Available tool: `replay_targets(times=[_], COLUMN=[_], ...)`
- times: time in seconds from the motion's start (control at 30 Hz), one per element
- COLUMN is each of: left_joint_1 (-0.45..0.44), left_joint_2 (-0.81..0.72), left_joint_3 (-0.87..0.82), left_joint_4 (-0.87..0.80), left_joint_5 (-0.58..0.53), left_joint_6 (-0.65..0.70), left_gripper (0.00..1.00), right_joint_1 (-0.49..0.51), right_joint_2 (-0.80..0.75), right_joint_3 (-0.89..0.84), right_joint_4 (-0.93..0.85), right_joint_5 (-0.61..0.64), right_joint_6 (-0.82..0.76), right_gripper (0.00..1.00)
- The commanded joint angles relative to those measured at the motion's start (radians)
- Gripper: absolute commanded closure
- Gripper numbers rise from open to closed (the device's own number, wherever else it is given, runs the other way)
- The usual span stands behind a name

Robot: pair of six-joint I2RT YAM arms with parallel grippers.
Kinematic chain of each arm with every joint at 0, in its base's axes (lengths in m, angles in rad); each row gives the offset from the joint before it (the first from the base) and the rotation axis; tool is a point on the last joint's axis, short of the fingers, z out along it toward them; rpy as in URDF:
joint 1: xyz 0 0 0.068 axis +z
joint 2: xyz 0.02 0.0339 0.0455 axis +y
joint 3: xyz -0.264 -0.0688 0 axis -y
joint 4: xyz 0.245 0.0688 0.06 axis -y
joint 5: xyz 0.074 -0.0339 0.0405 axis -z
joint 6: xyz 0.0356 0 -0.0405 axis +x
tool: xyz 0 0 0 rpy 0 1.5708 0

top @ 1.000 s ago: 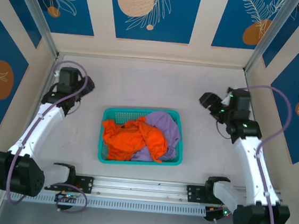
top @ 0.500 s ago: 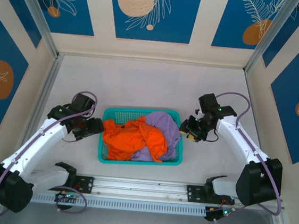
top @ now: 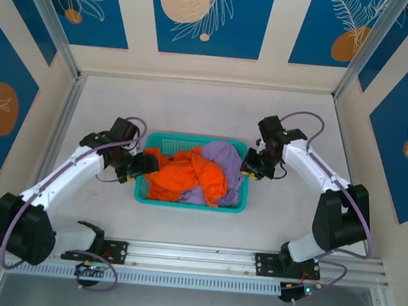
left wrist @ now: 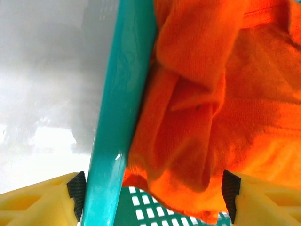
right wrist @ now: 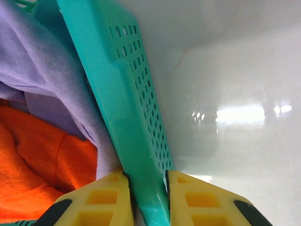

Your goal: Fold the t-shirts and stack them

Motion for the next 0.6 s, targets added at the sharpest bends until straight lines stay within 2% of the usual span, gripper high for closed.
replay_targets(times=[0.0, 0.1, 0.23, 0.37, 0.57], left_joint_1=[-0.019, -0.023, -0.023, -0.023, -0.023], left_joint_2=[0.033, 0.037, 0.021, -0.001, -0.026], left_joint_3=[0.105, 0.137, 0.148, 0.151, 0.176], left_joint_4=[-0.004, -0.021, -0.051, -0.087, -0.128], left_joint_5=[-0.038, -0.092, -0.128, -0.141, -0.176], left_joint_6=[0.026, 0.015, 0.008, 0.013, 0.027], left_gripper=[0.16, 0.08, 0.07, 0.05, 0.03], right_joint_1=[-0.068, -0.119, -0.215, -0.300, -0.391], right_joint_2=[0.050, 0.108, 0.186, 0.250, 0.410], right_joint_3=[0.087, 0.186, 0.295, 0.382, 0.606], right_joint_4=[0.051, 0.044, 0.033, 0.054, 0.018], right_joint_5=[0.114, 0.191, 0.280, 0.317, 0.374], right_joint_6=[0.011, -0.094, -0.212, -0.364, -0.408], right_gripper=[0.95, 0.97, 0.98, 0.98, 0.94])
